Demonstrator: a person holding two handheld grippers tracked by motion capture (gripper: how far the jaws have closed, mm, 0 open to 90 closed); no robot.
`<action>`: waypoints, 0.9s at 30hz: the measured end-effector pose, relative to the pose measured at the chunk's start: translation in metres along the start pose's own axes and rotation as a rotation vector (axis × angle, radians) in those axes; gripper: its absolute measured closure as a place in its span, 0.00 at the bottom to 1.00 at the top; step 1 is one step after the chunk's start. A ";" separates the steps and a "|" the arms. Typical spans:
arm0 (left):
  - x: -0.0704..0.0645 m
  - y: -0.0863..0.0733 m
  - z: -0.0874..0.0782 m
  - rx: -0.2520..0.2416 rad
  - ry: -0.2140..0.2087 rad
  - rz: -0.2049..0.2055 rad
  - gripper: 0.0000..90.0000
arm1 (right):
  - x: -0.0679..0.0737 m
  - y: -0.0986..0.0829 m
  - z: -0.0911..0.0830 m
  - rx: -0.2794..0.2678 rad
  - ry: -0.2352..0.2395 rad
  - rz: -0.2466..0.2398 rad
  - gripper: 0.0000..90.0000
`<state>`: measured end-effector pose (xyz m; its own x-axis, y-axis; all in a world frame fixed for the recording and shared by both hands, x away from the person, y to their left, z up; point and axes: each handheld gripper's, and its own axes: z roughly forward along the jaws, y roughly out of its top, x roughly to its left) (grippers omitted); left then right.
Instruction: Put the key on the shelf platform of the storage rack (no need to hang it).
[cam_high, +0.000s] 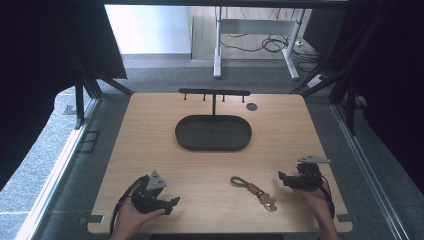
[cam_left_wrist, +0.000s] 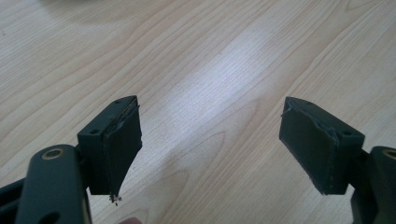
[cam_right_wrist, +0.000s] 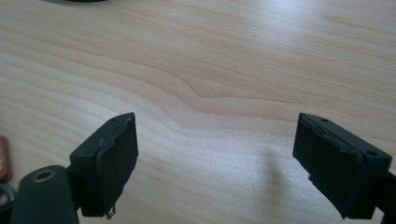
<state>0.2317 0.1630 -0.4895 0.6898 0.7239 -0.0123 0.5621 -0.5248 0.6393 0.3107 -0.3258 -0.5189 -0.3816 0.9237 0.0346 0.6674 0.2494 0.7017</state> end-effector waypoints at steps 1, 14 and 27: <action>-0.002 0.000 -0.001 0.000 0.004 0.008 0.24 | 0.000 -0.002 -0.002 -0.001 0.001 -0.007 0.18; -0.005 -0.001 -0.015 -0.040 -0.002 0.025 0.24 | -0.001 -0.005 -0.026 -0.048 0.030 -0.006 0.29; -0.004 0.002 -0.012 -0.035 -0.001 0.029 0.24 | 0.000 -0.011 -0.028 -0.021 0.047 -0.054 0.32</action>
<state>0.2245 0.1647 -0.4786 0.7062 0.7080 0.0064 0.5251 -0.5298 0.6660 0.2861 -0.3368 -0.5067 -0.4470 0.8941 0.0295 0.6317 0.2921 0.7181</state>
